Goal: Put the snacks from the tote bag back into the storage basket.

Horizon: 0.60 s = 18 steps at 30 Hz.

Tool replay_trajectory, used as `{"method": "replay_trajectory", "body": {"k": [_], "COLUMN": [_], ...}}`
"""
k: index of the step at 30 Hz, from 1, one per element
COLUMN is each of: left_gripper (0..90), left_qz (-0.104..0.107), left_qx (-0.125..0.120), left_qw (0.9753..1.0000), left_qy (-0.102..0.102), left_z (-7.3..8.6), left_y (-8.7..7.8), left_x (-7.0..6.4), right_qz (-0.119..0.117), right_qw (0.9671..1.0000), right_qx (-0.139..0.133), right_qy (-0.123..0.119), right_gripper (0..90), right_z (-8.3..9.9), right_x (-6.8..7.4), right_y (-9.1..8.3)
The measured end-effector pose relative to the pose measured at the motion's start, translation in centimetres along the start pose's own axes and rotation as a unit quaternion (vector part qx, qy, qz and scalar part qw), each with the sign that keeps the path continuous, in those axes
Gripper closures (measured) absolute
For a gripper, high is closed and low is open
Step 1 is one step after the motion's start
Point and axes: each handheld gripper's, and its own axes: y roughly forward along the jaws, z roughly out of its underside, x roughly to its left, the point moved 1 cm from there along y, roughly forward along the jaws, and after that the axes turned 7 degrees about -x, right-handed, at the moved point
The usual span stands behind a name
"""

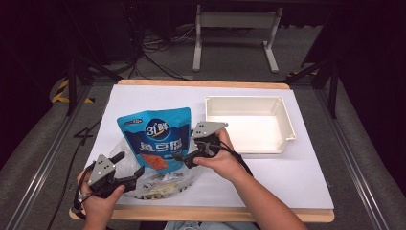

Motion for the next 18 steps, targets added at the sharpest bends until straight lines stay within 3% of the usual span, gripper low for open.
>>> {"method": "replay_trajectory", "body": {"k": [10, 13, 18], "left_gripper": [15.7, 15.6, 15.6], "left_qz": [0.004, 0.006, 0.006], "left_qx": [0.003, 0.004, 0.004], "left_qw": [1.0, 1.0, 1.0], "left_qy": [0.001, 0.001, 0.001], "left_z": [0.0, 0.0, 0.0], "left_y": [0.1, 0.2, 0.2], "left_x": [-0.1, -0.1, -0.1], "right_qz": [-0.014, -0.013, -0.014], "right_qw": [0.9998, 0.9997, 0.9996], "right_qx": [-0.015, -0.011, -0.013], "right_qy": [-0.004, -0.019, -0.023], "right_gripper": [12.3, 11.7, 11.4], "right_z": [0.4, 0.5, 0.7], "right_x": [0.1, 0.4, 0.5], "right_y": [1.5, 1.9, 2.4]}}
